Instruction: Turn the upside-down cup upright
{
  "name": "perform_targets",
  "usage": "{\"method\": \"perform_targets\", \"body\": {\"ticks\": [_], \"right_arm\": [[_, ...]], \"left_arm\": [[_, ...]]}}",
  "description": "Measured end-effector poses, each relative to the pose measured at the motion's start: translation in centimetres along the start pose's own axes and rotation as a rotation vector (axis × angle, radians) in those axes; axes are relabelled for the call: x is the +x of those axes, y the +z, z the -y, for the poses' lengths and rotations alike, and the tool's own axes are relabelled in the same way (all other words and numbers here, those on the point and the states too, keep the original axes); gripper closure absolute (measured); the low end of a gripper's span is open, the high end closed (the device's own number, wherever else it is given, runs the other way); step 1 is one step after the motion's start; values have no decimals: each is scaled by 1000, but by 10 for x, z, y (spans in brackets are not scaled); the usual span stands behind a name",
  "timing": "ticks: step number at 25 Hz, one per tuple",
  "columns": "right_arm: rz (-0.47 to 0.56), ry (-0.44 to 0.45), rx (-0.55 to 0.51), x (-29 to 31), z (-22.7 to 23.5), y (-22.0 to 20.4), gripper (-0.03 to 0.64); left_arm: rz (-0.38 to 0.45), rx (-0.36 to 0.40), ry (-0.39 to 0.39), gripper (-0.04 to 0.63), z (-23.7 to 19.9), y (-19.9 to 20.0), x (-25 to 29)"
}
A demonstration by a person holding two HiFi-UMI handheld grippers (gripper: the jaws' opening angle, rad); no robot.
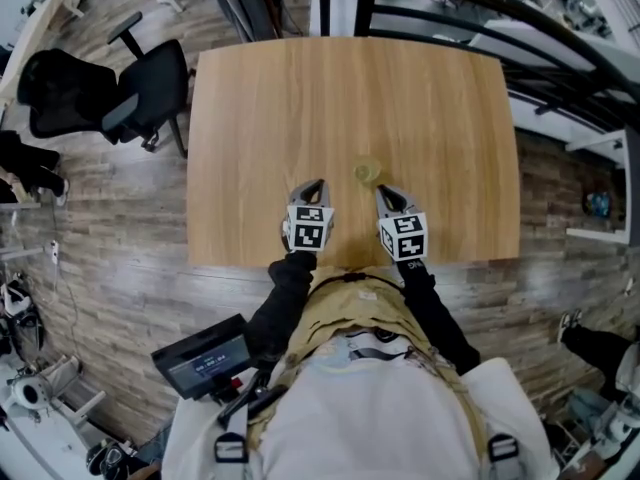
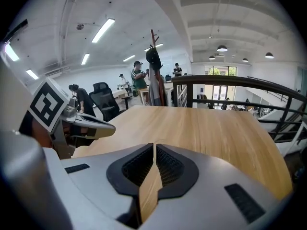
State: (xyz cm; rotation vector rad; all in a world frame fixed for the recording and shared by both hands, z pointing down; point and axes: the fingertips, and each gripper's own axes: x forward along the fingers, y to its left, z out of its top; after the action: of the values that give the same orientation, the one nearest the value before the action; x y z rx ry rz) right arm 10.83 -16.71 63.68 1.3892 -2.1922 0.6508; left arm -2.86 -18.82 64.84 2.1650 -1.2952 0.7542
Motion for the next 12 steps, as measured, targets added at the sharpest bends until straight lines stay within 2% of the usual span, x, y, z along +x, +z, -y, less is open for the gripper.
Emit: {"method": "perform_targets", "body": {"ticks": [12], "right_arm": [[-87, 14, 17, 33, 6, -13, 580]], "left_arm": [[-48, -12, -12, 598, -14, 5, 25]]}}
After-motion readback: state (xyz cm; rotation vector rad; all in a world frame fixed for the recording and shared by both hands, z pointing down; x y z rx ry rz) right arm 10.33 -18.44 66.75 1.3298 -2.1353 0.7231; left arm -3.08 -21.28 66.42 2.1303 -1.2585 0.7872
